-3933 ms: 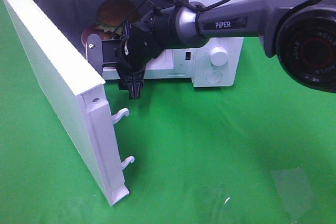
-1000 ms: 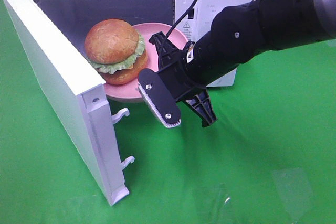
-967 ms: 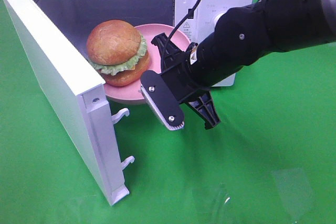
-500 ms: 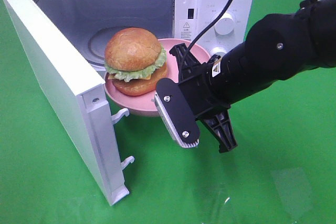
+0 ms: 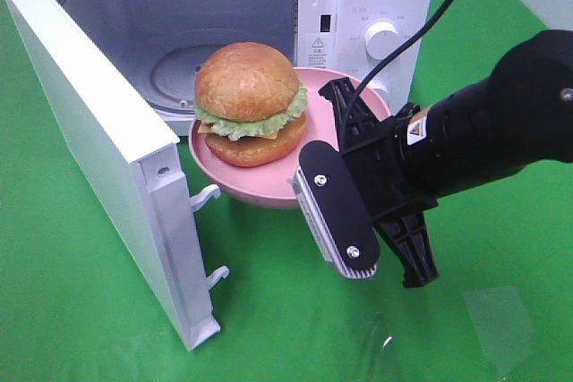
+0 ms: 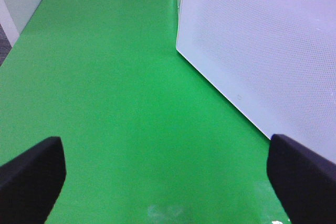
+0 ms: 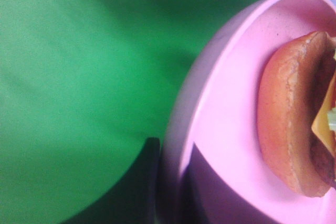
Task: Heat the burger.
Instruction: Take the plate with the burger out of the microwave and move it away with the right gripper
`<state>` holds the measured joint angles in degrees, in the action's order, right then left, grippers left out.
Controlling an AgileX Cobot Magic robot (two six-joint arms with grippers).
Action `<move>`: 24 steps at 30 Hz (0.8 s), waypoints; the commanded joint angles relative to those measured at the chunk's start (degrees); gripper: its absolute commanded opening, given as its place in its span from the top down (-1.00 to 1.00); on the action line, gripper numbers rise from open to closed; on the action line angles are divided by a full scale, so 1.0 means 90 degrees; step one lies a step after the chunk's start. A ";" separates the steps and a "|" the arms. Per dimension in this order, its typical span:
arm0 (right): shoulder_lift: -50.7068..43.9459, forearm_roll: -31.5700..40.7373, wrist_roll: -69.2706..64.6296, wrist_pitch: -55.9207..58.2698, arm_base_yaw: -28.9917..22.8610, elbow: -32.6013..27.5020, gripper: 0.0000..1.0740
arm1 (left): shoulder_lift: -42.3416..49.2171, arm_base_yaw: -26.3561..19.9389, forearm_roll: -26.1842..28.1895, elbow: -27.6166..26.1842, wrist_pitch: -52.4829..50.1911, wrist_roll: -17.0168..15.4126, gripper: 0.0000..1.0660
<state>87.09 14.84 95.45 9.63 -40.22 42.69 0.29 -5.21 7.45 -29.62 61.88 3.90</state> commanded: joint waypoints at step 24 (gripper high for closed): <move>-0.2349 -0.0707 -0.1407 -0.0089 0.0006 -0.1483 1.00 | 0.0102 -0.0025 0.0013 0.0006 -0.0089 0.0000 -0.84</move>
<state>66.98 9.28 83.42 11.57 -40.22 28.88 0.29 -5.21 7.45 -29.62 61.88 3.90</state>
